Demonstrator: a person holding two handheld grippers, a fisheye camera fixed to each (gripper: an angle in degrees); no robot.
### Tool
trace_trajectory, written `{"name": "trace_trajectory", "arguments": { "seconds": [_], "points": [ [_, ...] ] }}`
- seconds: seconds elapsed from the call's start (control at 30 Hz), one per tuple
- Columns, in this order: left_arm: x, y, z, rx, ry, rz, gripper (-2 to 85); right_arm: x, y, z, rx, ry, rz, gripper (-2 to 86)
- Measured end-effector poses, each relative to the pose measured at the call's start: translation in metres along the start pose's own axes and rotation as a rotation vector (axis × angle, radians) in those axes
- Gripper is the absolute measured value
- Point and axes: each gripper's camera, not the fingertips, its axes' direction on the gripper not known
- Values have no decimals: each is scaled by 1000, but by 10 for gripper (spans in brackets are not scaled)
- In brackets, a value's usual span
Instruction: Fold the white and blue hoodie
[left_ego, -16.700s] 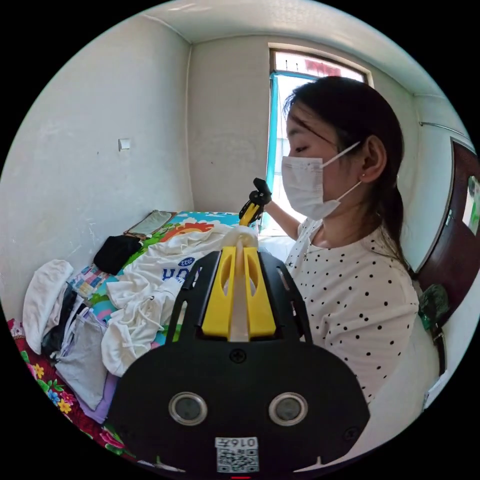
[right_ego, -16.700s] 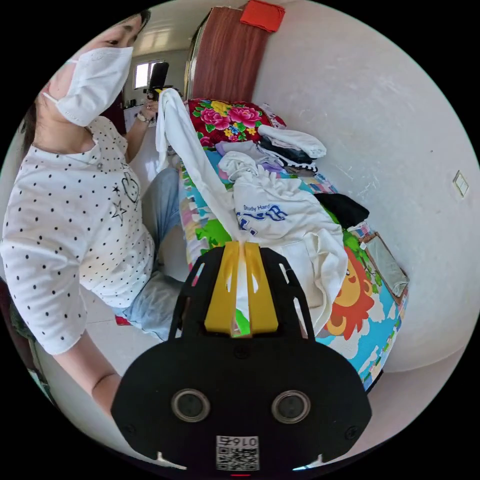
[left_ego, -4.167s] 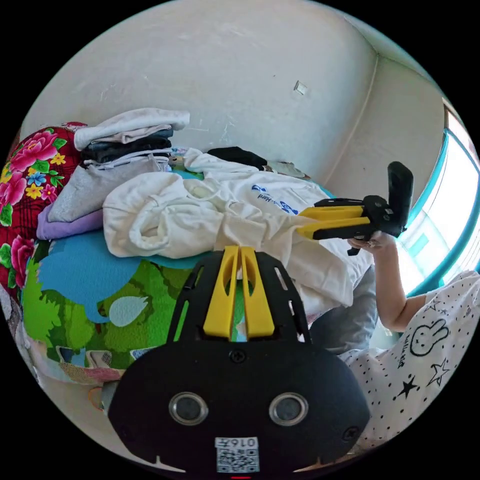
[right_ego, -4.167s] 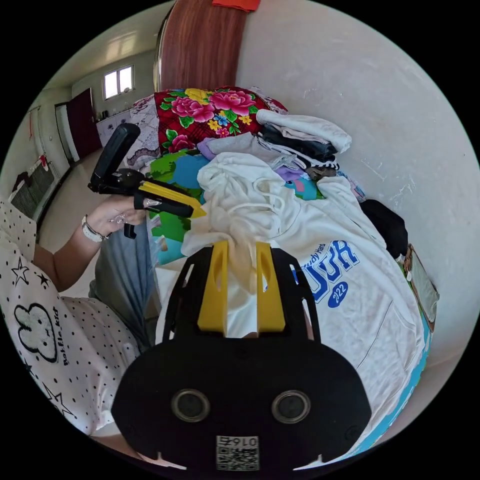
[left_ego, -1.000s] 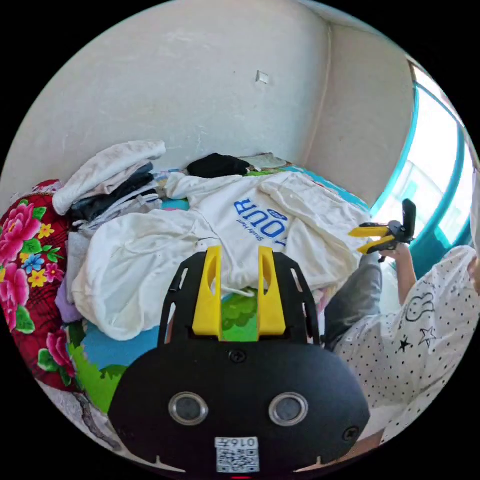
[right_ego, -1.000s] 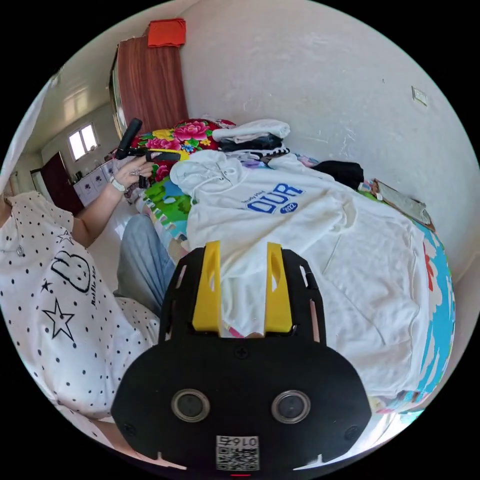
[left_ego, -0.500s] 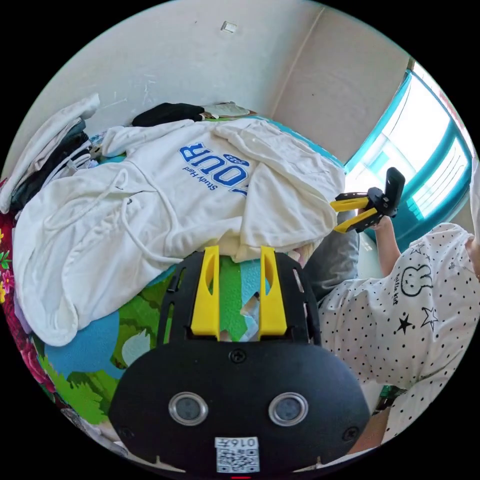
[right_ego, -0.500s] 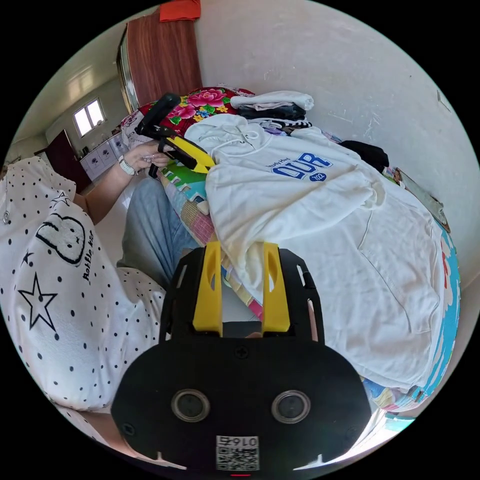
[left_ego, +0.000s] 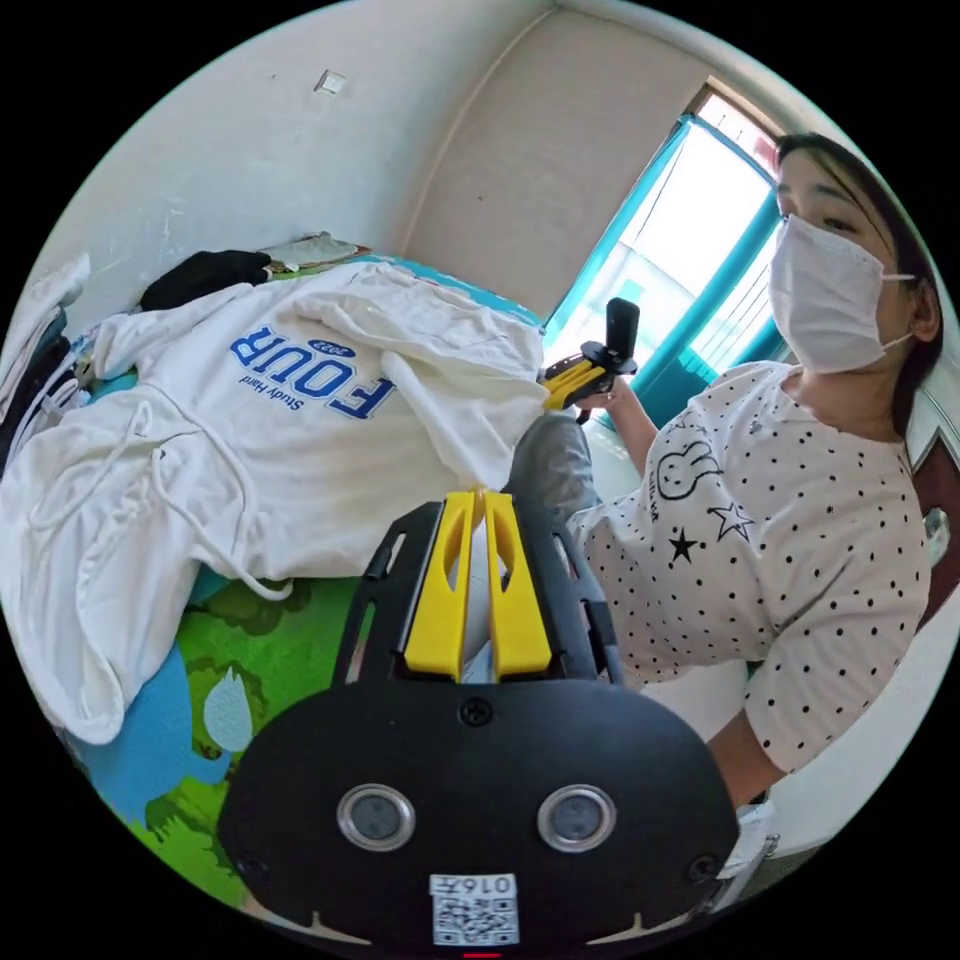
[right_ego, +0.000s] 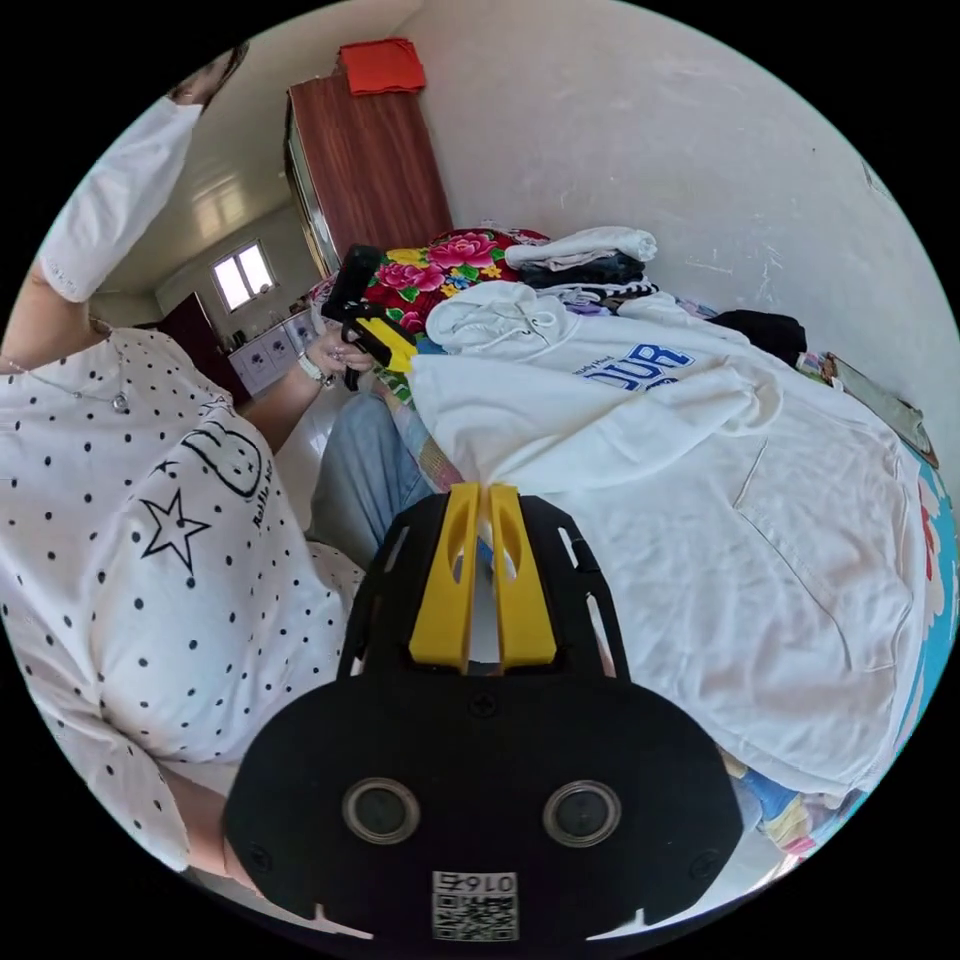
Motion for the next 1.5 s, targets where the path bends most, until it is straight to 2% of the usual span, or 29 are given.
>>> {"name": "trace_trajectory", "arguments": {
  "seconds": [0.1, 0.17, 0.37, 0.43, 0.53, 0.63, 0.73, 0.87, 0.97, 1.03, 1.1, 1.23, 1.33, 1.5],
  "points": [
    [-3, -2, 19, -110, -49, -42, -7, 6, 9, 0, -65, -56, -18, 8],
    [-10, -4, 26, -122, -16, -93, -7, 10, 12, 4, -112, -65, -9, 7],
    [-2, -28, -9, 0, 16, -28, -8, 24, 6, -37, 79, -123, 14, 6],
    [-2, -32, -27, 66, 20, -18, -8, 30, 3, -48, 91, -160, 4, 6],
    [-4, -31, -38, 137, 96, 1, -9, 32, 5, -45, -14, -163, -45, 6],
    [-11, -26, -18, 55, 135, -45, -9, 28, 15, -21, -124, -176, -67, 8],
    [-21, -18, -3, -23, 124, -131, -9, 31, 25, 4, -183, -204, 3, 12],
    [-23, -16, -9, -9, 140, -166, -7, 31, 30, 15, -145, -249, 68, 28],
    [-17, -21, -18, -17, 151, -171, 0, 24, 30, 6, -139, -258, 28, 58],
    [-13, -25, -30, -23, 104, -194, 22, 25, 28, -6, -95, -207, 50, 74],
    [-4, -37, -61, 67, 1, -215, 69, 28, 23, -20, -22, -128, 105, 82],
    [8, -91, -74, 133, -81, -183, 83, 32, -8, -35, 132, 100, 206, 111],
    [13, -151, -44, 54, -61, -164, 84, 25, -47, -21, 133, 254, 211, 118],
    [24, -236, 25, -173, -196, -153, 81, 5, -109, 42, 2, 500, 115, 118]
  ]
}}
